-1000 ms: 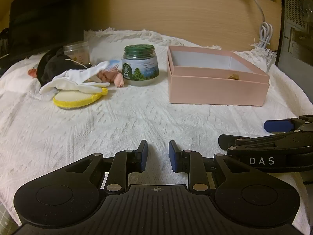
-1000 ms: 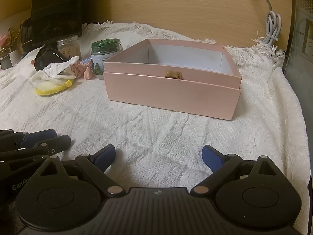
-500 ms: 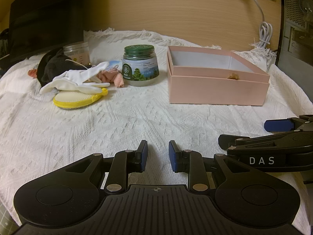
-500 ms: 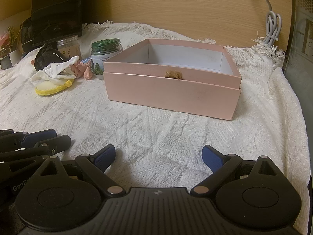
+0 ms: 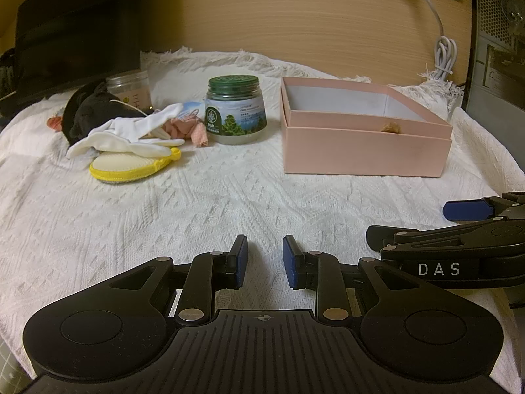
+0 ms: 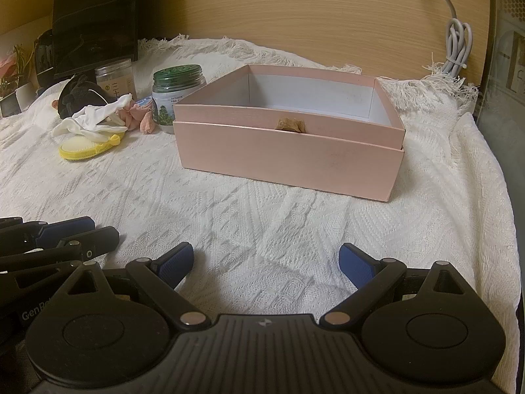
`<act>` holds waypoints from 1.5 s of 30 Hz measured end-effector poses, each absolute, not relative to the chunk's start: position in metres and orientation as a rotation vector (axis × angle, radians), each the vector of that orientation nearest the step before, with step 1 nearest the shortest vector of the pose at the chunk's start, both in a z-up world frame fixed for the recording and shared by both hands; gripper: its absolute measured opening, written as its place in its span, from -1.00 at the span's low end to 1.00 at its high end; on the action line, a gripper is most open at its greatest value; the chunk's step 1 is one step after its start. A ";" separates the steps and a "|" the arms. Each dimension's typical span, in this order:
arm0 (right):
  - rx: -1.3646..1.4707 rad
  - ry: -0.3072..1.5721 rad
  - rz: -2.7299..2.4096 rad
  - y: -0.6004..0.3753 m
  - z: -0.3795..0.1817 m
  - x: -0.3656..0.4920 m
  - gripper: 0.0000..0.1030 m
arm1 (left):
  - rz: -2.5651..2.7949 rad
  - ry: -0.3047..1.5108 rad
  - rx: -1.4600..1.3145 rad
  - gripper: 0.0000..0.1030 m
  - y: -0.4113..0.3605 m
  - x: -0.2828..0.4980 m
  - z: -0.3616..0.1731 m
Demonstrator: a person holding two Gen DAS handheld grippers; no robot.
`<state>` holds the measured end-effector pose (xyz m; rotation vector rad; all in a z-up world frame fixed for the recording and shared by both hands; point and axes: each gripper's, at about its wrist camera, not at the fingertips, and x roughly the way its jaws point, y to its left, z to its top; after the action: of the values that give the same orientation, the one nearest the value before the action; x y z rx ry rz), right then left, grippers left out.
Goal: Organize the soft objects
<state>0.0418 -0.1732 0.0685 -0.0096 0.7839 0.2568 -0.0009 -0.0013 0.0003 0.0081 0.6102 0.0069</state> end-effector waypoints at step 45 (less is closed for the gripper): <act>-0.006 0.784 0.254 -0.175 0.067 0.043 0.86 | 0.005 0.624 0.003 -0.46 0.000 0.001 0.002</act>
<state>0.0429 -0.1747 0.0675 -0.0063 0.7837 0.2541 0.0009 -0.0004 0.0016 0.0028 0.6236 0.0049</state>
